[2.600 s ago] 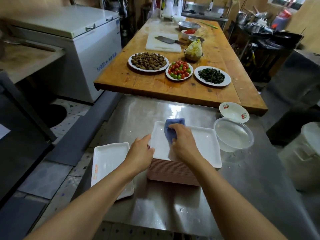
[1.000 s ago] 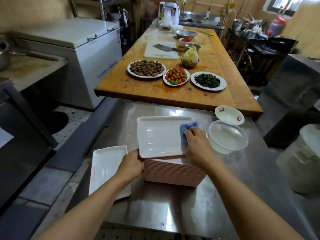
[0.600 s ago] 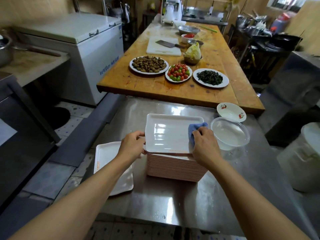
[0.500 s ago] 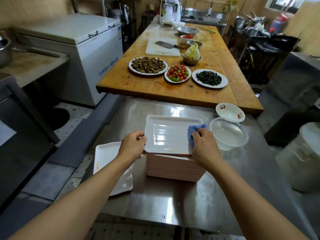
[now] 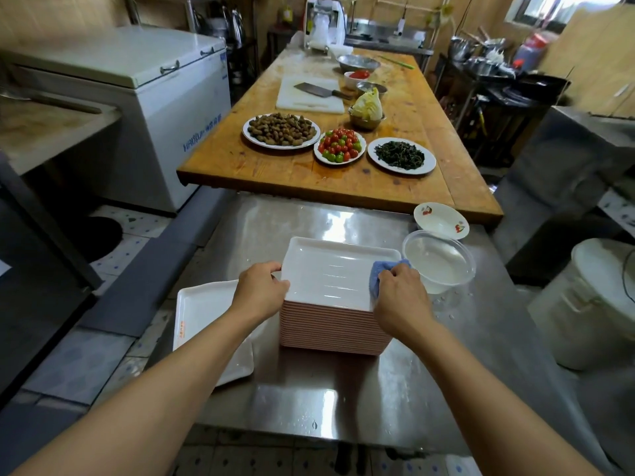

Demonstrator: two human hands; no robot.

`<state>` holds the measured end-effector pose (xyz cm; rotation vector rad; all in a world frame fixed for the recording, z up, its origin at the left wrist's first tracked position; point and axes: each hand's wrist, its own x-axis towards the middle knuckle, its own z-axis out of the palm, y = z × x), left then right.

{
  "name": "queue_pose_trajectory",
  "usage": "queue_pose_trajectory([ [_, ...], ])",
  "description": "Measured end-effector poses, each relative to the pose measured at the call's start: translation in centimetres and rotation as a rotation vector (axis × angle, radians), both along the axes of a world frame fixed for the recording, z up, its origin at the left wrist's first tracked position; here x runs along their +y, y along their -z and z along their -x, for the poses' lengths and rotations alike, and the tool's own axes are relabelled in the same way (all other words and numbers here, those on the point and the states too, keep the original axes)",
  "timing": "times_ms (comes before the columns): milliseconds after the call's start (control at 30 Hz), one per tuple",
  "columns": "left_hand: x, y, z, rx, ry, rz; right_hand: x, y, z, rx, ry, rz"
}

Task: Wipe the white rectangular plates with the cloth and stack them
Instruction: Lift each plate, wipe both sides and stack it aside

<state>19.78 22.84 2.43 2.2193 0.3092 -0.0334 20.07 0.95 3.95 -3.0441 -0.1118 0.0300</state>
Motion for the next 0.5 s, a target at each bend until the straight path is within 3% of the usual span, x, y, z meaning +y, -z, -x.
queue_pose_trajectory([
  [233, -0.1, -0.2, -0.1, -0.043, 0.026, -0.067, 1.9, 0.4, -2.9, -0.036, 0.023, -0.041],
  [500, 0.0, -0.3, 0.0, -0.058, 0.029, -0.035, 7.8, 0.5, -4.2, 0.011, -0.271, -0.246],
])
